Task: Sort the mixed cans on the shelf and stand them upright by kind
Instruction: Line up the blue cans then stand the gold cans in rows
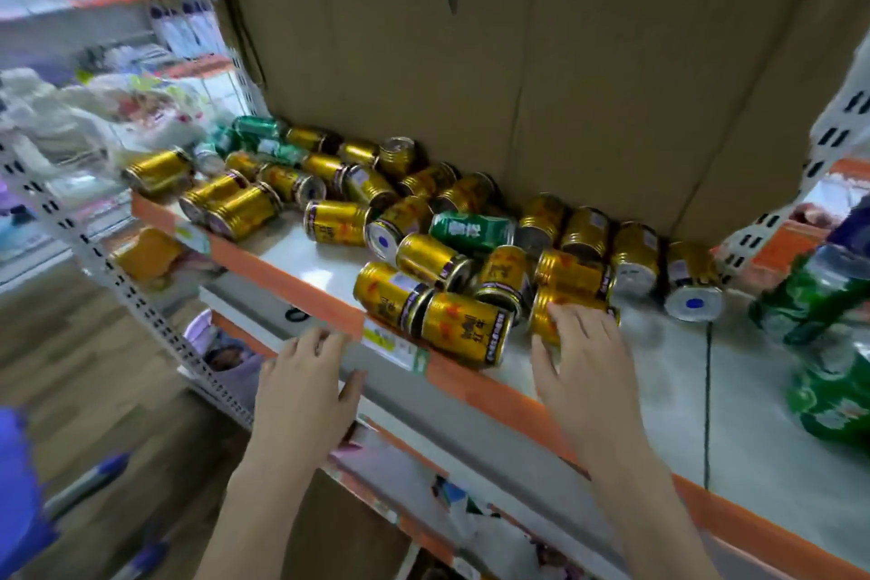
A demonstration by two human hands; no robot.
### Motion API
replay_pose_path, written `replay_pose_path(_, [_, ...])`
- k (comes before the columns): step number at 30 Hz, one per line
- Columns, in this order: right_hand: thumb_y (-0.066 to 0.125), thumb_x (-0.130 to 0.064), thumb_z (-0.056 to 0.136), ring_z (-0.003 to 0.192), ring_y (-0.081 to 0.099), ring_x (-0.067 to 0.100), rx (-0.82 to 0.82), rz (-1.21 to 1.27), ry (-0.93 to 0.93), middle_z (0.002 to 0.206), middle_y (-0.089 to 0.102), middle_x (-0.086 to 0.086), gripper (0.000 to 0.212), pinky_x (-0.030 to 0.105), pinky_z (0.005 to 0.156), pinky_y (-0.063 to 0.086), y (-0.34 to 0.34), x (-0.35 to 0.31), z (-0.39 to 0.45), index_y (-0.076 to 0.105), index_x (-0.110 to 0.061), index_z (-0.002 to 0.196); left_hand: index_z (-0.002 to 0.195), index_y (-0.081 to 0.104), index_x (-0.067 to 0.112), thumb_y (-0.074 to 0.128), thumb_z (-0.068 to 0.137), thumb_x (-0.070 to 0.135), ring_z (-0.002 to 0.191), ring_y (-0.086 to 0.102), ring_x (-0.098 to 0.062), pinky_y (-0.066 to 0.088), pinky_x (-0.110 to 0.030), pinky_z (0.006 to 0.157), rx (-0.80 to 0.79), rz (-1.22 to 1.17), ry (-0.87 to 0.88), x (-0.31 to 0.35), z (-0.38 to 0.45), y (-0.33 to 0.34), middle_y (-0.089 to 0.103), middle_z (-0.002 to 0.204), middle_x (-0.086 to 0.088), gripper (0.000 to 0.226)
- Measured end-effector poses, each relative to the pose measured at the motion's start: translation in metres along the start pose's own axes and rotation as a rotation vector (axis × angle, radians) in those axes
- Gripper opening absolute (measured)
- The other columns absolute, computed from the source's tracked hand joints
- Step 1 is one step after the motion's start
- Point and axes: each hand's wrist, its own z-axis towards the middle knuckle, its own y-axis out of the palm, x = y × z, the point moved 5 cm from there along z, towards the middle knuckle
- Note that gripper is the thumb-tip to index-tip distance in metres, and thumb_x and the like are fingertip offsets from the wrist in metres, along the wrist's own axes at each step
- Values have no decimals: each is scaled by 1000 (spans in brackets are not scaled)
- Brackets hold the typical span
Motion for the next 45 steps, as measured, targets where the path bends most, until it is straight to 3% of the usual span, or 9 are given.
replay_pose_path(4, [67,-15,81,100,60,34,-6,39,-20,103,66,13,31,44,83,50,34,-29,59,64,-2,109,113,64,12,69,81,29,103,58,-35,49,-47,82,27,6,-2,-23,55,-12,61,114,-11,37])
replay_pose_path(11, [76,-14,74,98,63,32,-44,-17,-77,101,67,12,37,44,84,50,82,-72,107,66,-2,107,105,69,12,78,72,27,102,60,-36,50,-50,80,1,44,-9,-68,107,-1,65,110,-13,37])
replay_pose_path(16, [71,-18,79,102,60,30,-106,-63,-48,103,66,11,35,44,86,49,117,-102,139,65,-4,110,105,67,12,79,70,28,98,61,-37,51,-47,76,64,24,59,-102,163,5,65,107,-14,41])
replay_pose_path(20, [71,-18,79,100,60,30,-52,-120,-28,102,66,10,33,43,84,50,148,-146,171,66,-5,109,108,65,13,76,74,29,99,60,-36,50,-46,77,147,-25,162,-137,220,9,64,108,-12,40])
replay_pose_path(26, [58,-28,77,89,62,29,-59,-195,38,92,66,6,29,38,75,52,209,-244,218,68,-9,97,108,64,17,42,79,42,95,56,-31,49,-43,74,144,-139,251,-241,300,10,63,107,-9,44])
replay_pose_path(32, [52,-33,79,93,62,22,-181,-182,12,95,66,0,33,35,77,52,266,-324,238,68,-13,99,105,67,10,39,79,40,89,61,-37,49,-45,69,165,-162,249,-335,354,7,65,102,-13,48])
replay_pose_path(36, [40,-35,82,94,62,22,-234,-157,52,96,66,-1,40,36,79,51,279,-333,242,68,-12,99,104,67,8,44,79,37,83,61,-36,50,-42,65,214,-230,283,-351,363,18,65,98,-12,44])
replay_pose_path(42, [69,-23,78,97,61,24,-232,-195,40,99,66,3,29,38,82,50,288,-329,272,67,-10,104,101,66,10,44,79,38,82,61,-34,51,-41,67,167,-261,338,-350,372,30,64,96,-10,42])
replay_pose_path(45, [66,-24,82,112,53,27,-353,-213,-23,114,61,7,39,40,94,43,301,-330,300,61,-8,118,100,64,10,44,79,37,78,61,-33,49,-38,62,157,-245,319,-358,376,27,63,95,-10,40])
